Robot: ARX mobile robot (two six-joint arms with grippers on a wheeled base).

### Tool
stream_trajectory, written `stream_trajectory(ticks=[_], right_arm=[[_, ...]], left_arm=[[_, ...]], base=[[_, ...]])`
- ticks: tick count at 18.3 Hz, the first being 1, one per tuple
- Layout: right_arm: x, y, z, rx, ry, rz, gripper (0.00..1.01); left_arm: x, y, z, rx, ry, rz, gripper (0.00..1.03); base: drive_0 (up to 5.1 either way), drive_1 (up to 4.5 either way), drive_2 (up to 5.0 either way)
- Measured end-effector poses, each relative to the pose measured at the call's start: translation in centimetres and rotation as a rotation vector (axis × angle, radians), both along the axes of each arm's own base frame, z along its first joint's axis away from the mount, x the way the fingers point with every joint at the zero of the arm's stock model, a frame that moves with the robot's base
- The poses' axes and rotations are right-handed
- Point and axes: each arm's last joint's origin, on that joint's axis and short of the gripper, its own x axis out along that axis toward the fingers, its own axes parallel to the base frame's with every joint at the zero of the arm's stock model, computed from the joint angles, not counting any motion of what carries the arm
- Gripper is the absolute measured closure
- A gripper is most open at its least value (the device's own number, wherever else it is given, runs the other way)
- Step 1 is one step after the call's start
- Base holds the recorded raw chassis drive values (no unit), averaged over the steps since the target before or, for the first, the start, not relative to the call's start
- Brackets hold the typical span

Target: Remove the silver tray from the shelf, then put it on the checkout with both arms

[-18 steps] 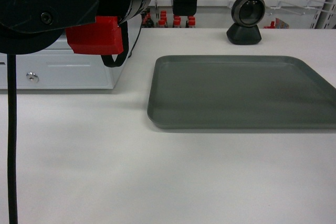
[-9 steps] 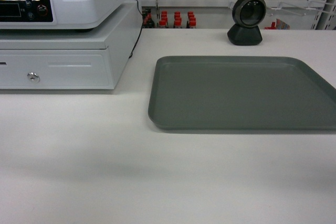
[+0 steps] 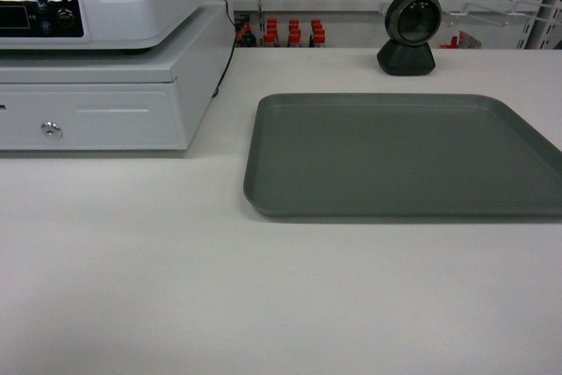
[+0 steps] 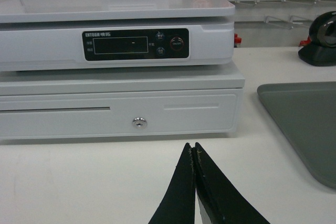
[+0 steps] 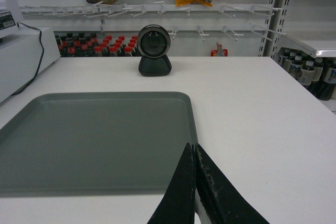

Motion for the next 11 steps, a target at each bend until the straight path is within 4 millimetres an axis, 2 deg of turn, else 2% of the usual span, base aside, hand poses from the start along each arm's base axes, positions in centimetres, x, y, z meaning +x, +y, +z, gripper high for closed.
stream_trajectory(ticks=[6, 11], right_arm=[[-2.2, 0.0, -1.4, 0.000, 0.008, 0.000, 0.99], [-3.4, 0.0, -2.4, 0.000, -0.010, 0.001, 0.99]], left_arm=[[-2.6, 1.8, -1.0, -0.002, -0.004, 0.016, 1.01], [-3.9, 1.7, -2.1, -0.002, 0.005, -0.002, 1.01]], base=[[0.0, 0.00, 0.0], [0.0, 0.00, 0.0]])
